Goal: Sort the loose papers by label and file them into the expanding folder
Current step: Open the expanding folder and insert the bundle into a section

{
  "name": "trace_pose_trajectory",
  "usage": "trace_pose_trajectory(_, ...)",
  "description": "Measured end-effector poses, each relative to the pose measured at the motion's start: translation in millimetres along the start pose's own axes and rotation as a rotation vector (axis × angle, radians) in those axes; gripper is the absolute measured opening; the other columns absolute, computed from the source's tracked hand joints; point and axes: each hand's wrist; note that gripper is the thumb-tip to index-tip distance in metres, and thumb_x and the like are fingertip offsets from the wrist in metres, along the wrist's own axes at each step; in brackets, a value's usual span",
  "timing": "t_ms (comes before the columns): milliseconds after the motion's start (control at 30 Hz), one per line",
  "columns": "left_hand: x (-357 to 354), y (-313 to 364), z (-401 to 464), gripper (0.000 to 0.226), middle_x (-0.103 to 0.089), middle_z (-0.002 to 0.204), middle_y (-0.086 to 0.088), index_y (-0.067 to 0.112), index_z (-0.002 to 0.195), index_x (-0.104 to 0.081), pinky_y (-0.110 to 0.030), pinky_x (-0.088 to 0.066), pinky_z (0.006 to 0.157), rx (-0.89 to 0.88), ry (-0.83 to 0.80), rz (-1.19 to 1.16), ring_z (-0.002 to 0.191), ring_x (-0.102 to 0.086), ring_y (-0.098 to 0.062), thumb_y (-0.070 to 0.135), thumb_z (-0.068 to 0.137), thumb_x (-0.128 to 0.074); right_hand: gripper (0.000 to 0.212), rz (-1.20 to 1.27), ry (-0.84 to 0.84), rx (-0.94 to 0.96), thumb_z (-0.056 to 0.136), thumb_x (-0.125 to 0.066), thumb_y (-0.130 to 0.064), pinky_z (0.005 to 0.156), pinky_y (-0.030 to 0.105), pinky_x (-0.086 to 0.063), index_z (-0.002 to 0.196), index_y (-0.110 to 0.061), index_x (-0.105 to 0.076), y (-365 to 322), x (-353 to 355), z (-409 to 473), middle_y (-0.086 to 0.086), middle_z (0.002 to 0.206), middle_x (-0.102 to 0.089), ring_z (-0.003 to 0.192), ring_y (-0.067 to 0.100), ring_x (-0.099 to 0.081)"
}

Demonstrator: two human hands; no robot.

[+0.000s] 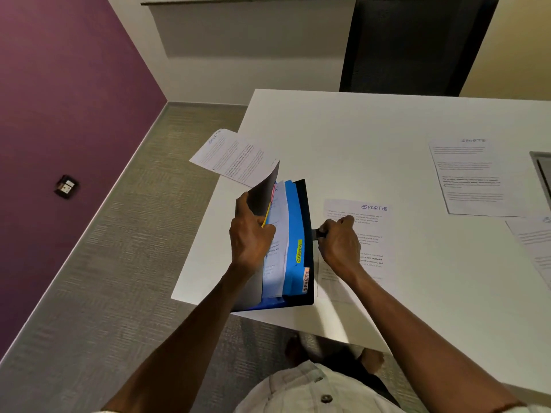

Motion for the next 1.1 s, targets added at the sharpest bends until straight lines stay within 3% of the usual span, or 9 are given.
trace_pose_trajectory(100, -1.6, -1.4, -0.1, 0.083, -0.061, 0.130, -0.008, 0.022, 0.148, -0.028, -0.021, -0.041, 0.082, -0.021, 0.002, 0.014, 0.107, -0.065, -0.021, 0.012, 0.083, -0.078, 0.009, 0.021, 0.014, -0.044, 0.090, -0.060, -0.007, 0.066, 0.026, -0.037, 0.097, -0.005, -0.065, 5.9, -3.5, 0.4, 0.013, 0.118, -0.049, 0.086, 0.026, -0.059)
trace_pose_trajectory(267, -3.6, -4.3, 1.7, 0.085, -0.058, 0.130, -0.006, 0.023, 0.148, -0.026, -0.020, -0.043, 0.081, -0.052, 0.002, 0.047, 0.093, -0.057, -0.011, 0.013, 0.082, -0.078, 0.013, 0.097, -0.053, -0.041, 0.089, -0.060, -0.007, 0.067, 0.028, -0.047, 0.097, -0.003, -0.069, 11.4, -12.4, 10.2, 0.014, 0.097, -0.068, 0.082, 0.024, -0.063)
trace_pose_trajectory(400, -11.0, -2.2, 0.3, 0.082, -0.061, 0.109, -0.002, 0.020, 0.151, -0.025, -0.026, -0.049, 0.082, -0.071, -0.022, 0.124, 0.090, -0.062, -0.016, 0.013, 0.085, -0.074, 0.016, 0.153, -0.059, -0.011, 0.090, -0.058, -0.005, 0.066, 0.031, -0.047, 0.090, 0.005, -0.071, 4.9, -8.0, 11.7, 0.017, 0.088, -0.069, 0.079, 0.026, -0.064)
trace_pose_trajectory(600, -39.0, -3.5, -4.9, 0.074, -0.061, 0.086, -0.003, 0.019, 0.155, -0.009, -0.024, -0.056, 0.066, -0.177, -0.139, 0.440, 0.068, -0.062, -0.011, 0.016, 0.098, -0.056, 0.025, 0.219, -0.114, 0.057, 0.085, -0.056, 0.002, 0.084, 0.029, -0.048, 0.101, -0.002, -0.075, -2.9, -6.7, 10.1, 0.014, 0.103, -0.073, 0.098, 0.027, -0.065)
trace_pose_trajectory(700, -60.4, -18.6, -9.4, 0.077, -0.067, 0.094, -0.008, 0.016, 0.156, -0.005, -0.033, -0.061, 0.074, -0.195, -0.212, 0.524, 0.078, -0.068, -0.016, 0.020, 0.099, -0.056, 0.025, 0.197, -0.186, 0.082, 0.083, -0.057, 0.002, 0.074, 0.022, -0.042, 0.096, -0.003, -0.076, -8.0, -12.3, 7.8, 0.011, 0.098, -0.074, 0.093, 0.025, -0.065)
trace_pose_trajectory(800, -69.7, -33.5, -11.7, 0.077, -0.068, 0.109, -0.013, 0.010, 0.156, -0.014, -0.035, -0.055, 0.082, -0.168, -0.233, 0.484, 0.093, -0.068, -0.025, 0.023, 0.096, -0.060, 0.021, 0.127, -0.284, 0.091, 0.079, -0.053, 0.003, 0.068, 0.029, -0.048, 0.079, -0.003, -0.073, -11.9, -21.8, 7.7, 0.013, 0.083, -0.072, 0.079, 0.028, -0.066)
trace_pose_trajectory(933, -60.4, -55.0, 0.3, 0.065, -0.066, 0.110, -0.016, 0.008, 0.149, -0.028, -0.038, -0.052, 0.080, -0.101, -0.268, 0.434, 0.096, -0.065, -0.032, 0.018, 0.092, -0.059, 0.019, -0.017, -0.359, 0.090, 0.080, -0.050, -0.001, 0.057, 0.027, -0.041, 0.065, -0.005, -0.062, -9.7, -34.4, 7.8, 0.018, 0.078, -0.068, 0.061, 0.027, -0.054)
trace_pose_trajectory(1033, -48.6, -77.1, 16.7, 0.051, -0.065, 0.096, -0.011, 0.004, 0.139, -0.040, -0.028, -0.057, 0.072, -0.083, -0.248, 0.337, 0.082, -0.066, -0.019, 0.015, 0.093, -0.058, 0.018, -0.061, -0.423, 0.088, 0.082, -0.051, -0.006, 0.064, 0.033, -0.045, 0.077, 0.002, -0.067, -7.9, -40.7, 7.8, 0.019, 0.084, -0.069, 0.076, 0.034, -0.063)
trace_pose_trajectory(1100, -40.4, -87.9, 26.9, 0.041, -0.063, 0.092, -0.010, 0.003, 0.127, -0.047, -0.020, -0.051, 0.063, -0.025, -0.221, 0.225, 0.078, -0.063, -0.017, 0.016, 0.092, -0.062, 0.019, -0.093, -0.436, 0.104, 0.084, -0.055, -0.010, 0.071, 0.034, -0.049, 0.087, 0.000, -0.070, -8.8, -43.1, 7.9, 0.018, 0.091, -0.070, 0.087, 0.035, -0.065)
Point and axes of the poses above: each hand's wrist, its own z-axis towards the middle knuckle, its own x-axis out of the back of the hand, y = z × x
